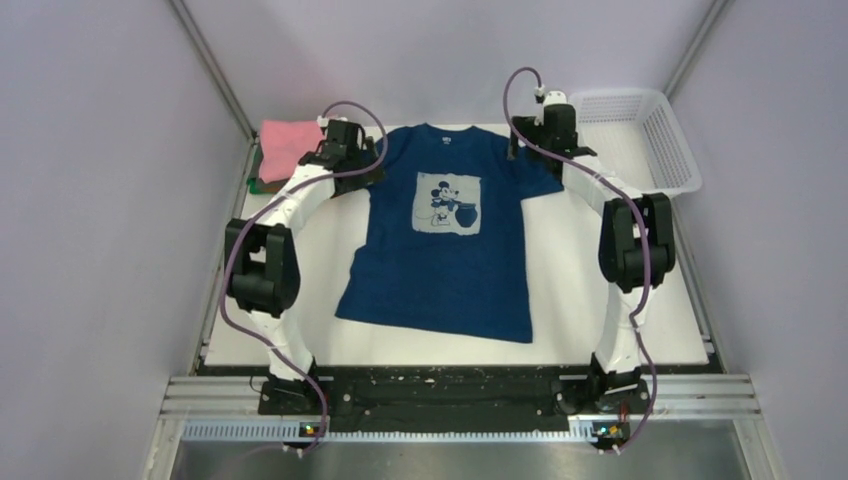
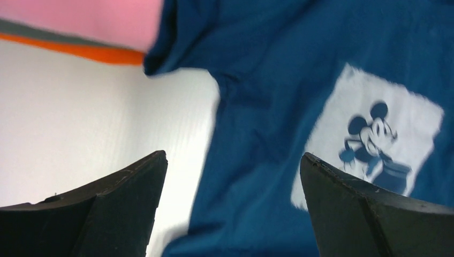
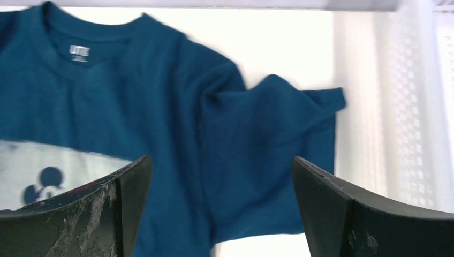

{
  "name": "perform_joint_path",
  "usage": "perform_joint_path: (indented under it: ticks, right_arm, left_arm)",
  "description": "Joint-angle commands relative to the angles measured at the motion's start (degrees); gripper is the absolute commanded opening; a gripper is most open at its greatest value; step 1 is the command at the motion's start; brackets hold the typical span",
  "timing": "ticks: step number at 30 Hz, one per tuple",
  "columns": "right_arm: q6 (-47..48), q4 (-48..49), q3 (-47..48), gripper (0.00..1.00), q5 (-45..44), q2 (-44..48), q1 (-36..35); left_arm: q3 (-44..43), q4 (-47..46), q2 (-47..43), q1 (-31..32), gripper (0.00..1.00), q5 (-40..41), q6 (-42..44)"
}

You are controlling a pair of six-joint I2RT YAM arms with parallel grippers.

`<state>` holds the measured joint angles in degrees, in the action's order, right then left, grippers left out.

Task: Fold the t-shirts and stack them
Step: Flatten out the tshirt

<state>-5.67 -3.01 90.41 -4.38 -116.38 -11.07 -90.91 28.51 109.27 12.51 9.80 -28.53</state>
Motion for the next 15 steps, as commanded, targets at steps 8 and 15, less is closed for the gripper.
perform_joint_path:
  ticks: [8, 15]
  right_arm:
    - [-7.26, 3.1, -6.98, 0.99, 13.1, 4.43, -5.0]
    - [-9.43, 0.18, -3.6, 0.98, 13.63, -2.48, -6.6]
  left_arm:
    - [17.36, -4.58, -4.89, 6.82, 0.99, -15.02, -3.27]
    - [24.33, -5.77, -5.9, 13.68, 0.99, -20.58, -4.56]
